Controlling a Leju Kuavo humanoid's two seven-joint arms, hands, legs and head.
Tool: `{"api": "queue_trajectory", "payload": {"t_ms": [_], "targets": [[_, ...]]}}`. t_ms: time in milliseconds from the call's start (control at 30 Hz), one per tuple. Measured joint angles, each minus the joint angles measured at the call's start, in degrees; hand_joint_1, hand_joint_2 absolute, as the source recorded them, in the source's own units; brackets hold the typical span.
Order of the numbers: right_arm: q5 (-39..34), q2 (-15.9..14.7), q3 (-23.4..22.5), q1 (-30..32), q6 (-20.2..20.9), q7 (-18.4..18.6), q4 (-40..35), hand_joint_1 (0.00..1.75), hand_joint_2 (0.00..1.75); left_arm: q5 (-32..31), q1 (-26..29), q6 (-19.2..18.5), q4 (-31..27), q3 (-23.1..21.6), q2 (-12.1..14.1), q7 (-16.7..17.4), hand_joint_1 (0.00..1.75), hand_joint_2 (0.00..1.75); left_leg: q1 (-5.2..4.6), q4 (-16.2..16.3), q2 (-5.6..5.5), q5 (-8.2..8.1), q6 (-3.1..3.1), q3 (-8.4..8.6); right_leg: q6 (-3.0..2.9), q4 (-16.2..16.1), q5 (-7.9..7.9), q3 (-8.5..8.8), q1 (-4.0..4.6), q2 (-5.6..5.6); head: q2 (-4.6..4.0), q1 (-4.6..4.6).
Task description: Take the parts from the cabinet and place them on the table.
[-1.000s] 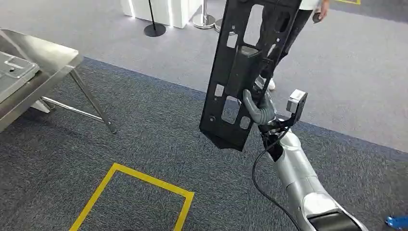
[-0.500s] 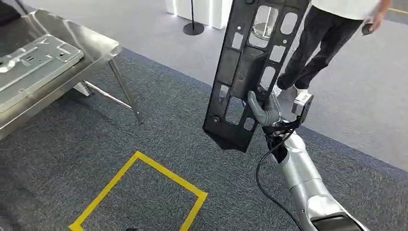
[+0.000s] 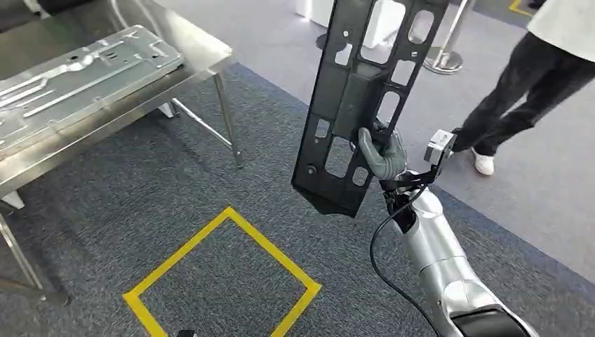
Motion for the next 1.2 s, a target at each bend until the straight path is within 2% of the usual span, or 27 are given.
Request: {"api": "queue_trajectory", "payload": {"t_ms": [33,67,100,133,167,233,300,333,367,400,433,467,500,533,567,600,633,667,833,933,967,1000,1033,1067,1100,1133,1200], "targets": [[0.0,0.0,0.0,0.0,0.0,0.1,0.2,1.75,1.75,0.0,0.1,0.1,0.0,0.0,0.0,0.0,0.0,1.75,0.01,0.1,-0.86,-0.01,-0.01,0.04,-0.06,-0.9,1.51,0.04,-0.02,0.02,0.0,0.0],[0.0,0.0,0.0,-0.1,0.0,0.1,0.3,1.75,1.75,0.0,0.1,0.1,0.0,0.0,0.0,0.0,0.0,1.75,0.03,0.2,-1.66,-0.02,-0.03,0.03,-0.11,-4.1,3.96,1.3,-0.07,0.08,0.0,0.0],[0.0,0.0,0.0,-0.2,0.0,0.1,0.3,1.75,1.75,0.1,0.1,0.1,0.0,0.0,0.0,0.0,0.0,1.75,0.05,0.5,-2.52,-0.11,-0.16,0.07,-0.22,-9.5,7.07,3.6,-0.19,0.53,0.0,0.0],[0.0,0.0,0.0,-0.4,0.0,0.1,0.3,1.75,1.75,0.1,0.1,0.1,0.0,0.0,0.0,0.0,0.0,1.75,0.07,0.8,-3.23,-0.23,-0.34,0.07,-0.31,-14.6,9.64,5.83,-0.42,2.03,0.0,0.0],[0.0,0.0,0.0,-0.6,0.0,0.1,0.3,1.75,1.75,0.1,0.0,0.1,0.0,0.0,0.0,0.0,0.0,1.75,-0.01,1.0,-3.86,-0.35,-0.63,-0.31,-0.55,-17.1,9.24,7.04,-0.61,5.24,0.0,0.0],[0.0,-0.1,0.0,-0.5,0.0,0.2,0.4,1.75,1.75,0.1,0.0,0.1,0.0,0.0,0.0,0.0,0.0,1.75,0.25,1.1,-5.1,-0.16,-1.33,-0.98,-0.71,-17.8,9.19,6.92,-0.34,4.38,0.0,-0.02],[0.0,0.2,0.1,-0.7,0.1,0.3,0.5,1.75,1.75,0.0,0.4,0.1,0.0,0.0,0.0,0.0,0.0,1.75,0.42,0.6,-6.52,0.16,-2.16,-1.16,-1.39,-17.9,9.35,7.1,-0.29,3.12,0.0,0.0],[0.0,0.3,0.1,-0.7,0.1,0.2,0.5,1.75,1.75,0.0,0.5,0.1,0.0,0.0,0.1,0.0,0.0,1.75,0.32,1.1,-5.8,-0.16,-2.31,-1.26,-1.9,-18.6,9.69,7.56,-0.92,2.12,0.0,-0.02],[0.0,0.4,0.1,-0.8,0.0,0.2,0.5,1.75,1.75,0.0,0.6,0.1,0.0,0.0,0.0,0.0,0.0,1.75,-0.29,2.7,-2.04,-1.36,-2.39,-1.8,-2.35,-18.9,9.66,7.9,-0.76,1.59,0.0,0.0],[-0.1,0.4,0.1,-0.8,0.0,0.2,0.5,1.75,1.75,0.0,0.5,0.1,0.0,0.0,0.0,0.0,0.0,1.75,-0.18,6.1,0.35,-3.41,-2.63,-3.39,-2.56,-18.9,9.6,8.04,-0.58,0.79,0.0,-0.04],[-0.1,0.4,0.1,-0.8,0.1,0.1,0.5,1.75,1.75,0.0,0.4,0.1,0.0,0.0,0.0,0.1,0.0,1.75,0.08,11.0,1.66,-5.73,-2.8,-5.68,-2.66,-18.9,9.51,8.13,-0.35,0.02,0.0,-0.07],[-0.1,0.4,0.1,-0.7,0.0,0.1,0.6,1.75,1.75,0.0,0.3,0.1,0.0,0.0,0.0,0.1,0.0,1.75,0.25,16.1,2.11,-7.76,-2.93,-8.18,-2.77,-18.9,9.42,8.15,-0.18,-0.89,0.0,-0.04],[-0.1,0.4,0.1,-0.5,0.0,0.1,0.7,1.75,1.75,0.0,0.4,0.1,0.0,0.0,0.0,0.1,0.0,1.75,0.33,19.0,2.26,-8.4,-3.03,-9.66,-2.76,-18.9,9.35,8.15,-0.09,-1.69,0.0,-0.04],[-0.1,0.4,0.1,-0.3,0.0,0.1,0.7,1.75,1.75,0.0,0.5,0.1,0.0,0.0,0.0,0.1,0.0,1.75,0.39,18.7,2.3,-7.68,-3.1,-9.62,-2.7,-18.9,9.27,8.19,-0.04,-2.45,0.0,-0.04],[-0.1,0.4,0.1,-0.2,0.0,0.1,0.7,1.75,1.75,0.0,0.5,0.1,0.0,0.0,0.0,0.1,0.0,1.75,0.41,15.8,2.4,-5.83,-3.06,-8.09,-2.62,-18.8,9.14,8.27,-0.01,-3.2,0.0,-0.07],[0.0,0.4,0.1,-0.2,0.0,0.1,0.7,1.75,1.75,-0.1,0.5,0.1,0.0,0.0,0.0,0.1,0.0,1.75,0.4,10.7,2.77,-3.37,-2.87,-5.33,-2.52,-18.8,8.96,8.44,0.02,-3.93,0.0,-0.04],[-0.1,0.4,0.1,-0.2,0.0,0.0,0.7,1.75,1.75,-0.1,0.5,0.1,0.0,0.0,0.0,0.1,0.0,1.75,0.29,4.4,4.28,-0.9,-2.59,-1.81,-2.33,-18.8,8.72,8.72,0.07,-4.63,0.0,-0.04],[-0.1,0.4,0.1,-0.2,0.0,-0.1,0.7,1.75,1.75,-0.1,0.4,0.1,0.0,0.0,0.0,0.1,0.0,1.75,0.06,1.6,6.3,-0.55,-2.35,-0.35,-2.15,-18.8,8.58,8.88,0.2,-4.94,0.0,-0.04],[-0.1,0.4,0.1,-0.2,0.0,-0.1,0.7,1.75,1.75,-0.1,0.4,0.1,0.0,0.0,0.0,0.1,0.0,1.75,0.06,1.6,6.3,-0.55,-2.35,-0.35,-2.15,-18.8,8.58,8.88,0.2,-4.94,0.0,-0.04],[-0.1,0.4,0.1,-0.2,0.0,-0.1,0.7,1.75,1.75,-0.1,0.3,0.1,0.0,0.0,0.1,0.1,0.0,1.75,-0.66,1.0,7.28,-1.49,-2.06,0.0,-1.95,-18.8,8.47,8.92,0.48,-5.3,0.0,-0.04],[-0.1,0.4,0.1,-0.3,0.0,-0.2,0.7,1.75,1.75,-0.1,0.3,0.1,0.0,0.0,0.1,0.1,0.0,1.75,-0.71,1.0,7.02,-1.21,-1.86,0.14,-1.84,-18.7,8.41,8.87,0.67,-5.53,0.0,-0.04],[0.0,0.2,0.1,-0.2,0.0,-0.2,0.7,1.75,1.75,-0.1,0.3,0.1,0.0,0.0,0.0,0.1,0.0,1.75,-0.53,0.9,5.41,-0.93,-1.34,-0.29,-1.42,-18.8,8.34,9.04,0.74,-6.56,0.0,-0.04],[0.0,0.2,0.1,-0.3,0.0,-0.2,0.7,1.75,1.75,-0.1,0.4,0.1,0.0,0.0,0.0,0.2,0.0,1.75,-0.68,0.9,4.9,-0.93,-1.1,-0.39,-1.17,-18.9,8.38,9.15,0.65,-6.99,0.0,-0.04],[-0.1,0.1,0.1,-0.3,0.0,-0.2,0.7,1.75,1.75,-0.1,0.2,0.2,0.0,0.0,0.0,0.1,0.0,1.75,-0.1,-0.1,2.77,-0.16,0.1,0.07,-0.23,-13.7,4.52,7.09,0.0,-1.41,0.0,0.0],[0.0,-0.3,0.0,0.6,-0.3,-0.3,0.9,1.75,1.75,-0.1,0.2,0.1,0.0,0.0,0.0,0.2,0.0,1.75,-0.28,0.0,-0.31,-0.13,0.24,0.08,-0.05,0.1,0.51,-0.53,0.08,0.01,0.0,0.0],[0.0,-0.3,0.0,0.7,-0.2,-0.3,0.9,1.75,1.75,-0.1,0.2,0.1,0.0,0.0,0.0,0.2,0.0,1.75,-0.28,0.1,-1.11,-0.13,0.24,0.09,-0.17,-1.8,2.37,0.01,0.08,0.05,0.0,-0.02],[0.0,-0.3,0.0,0.5,-0.3,-0.3,0.9,1.75,1.75,-0.1,0.1,0.1,0.0,0.0,0.0,0.2,0.0,1.75,-0.27,0.5,-2.8,-0.24,0.08,0.13,-0.56,-12.3,8.42,4.55,0.01,1.06,0.0,0.0]]}}
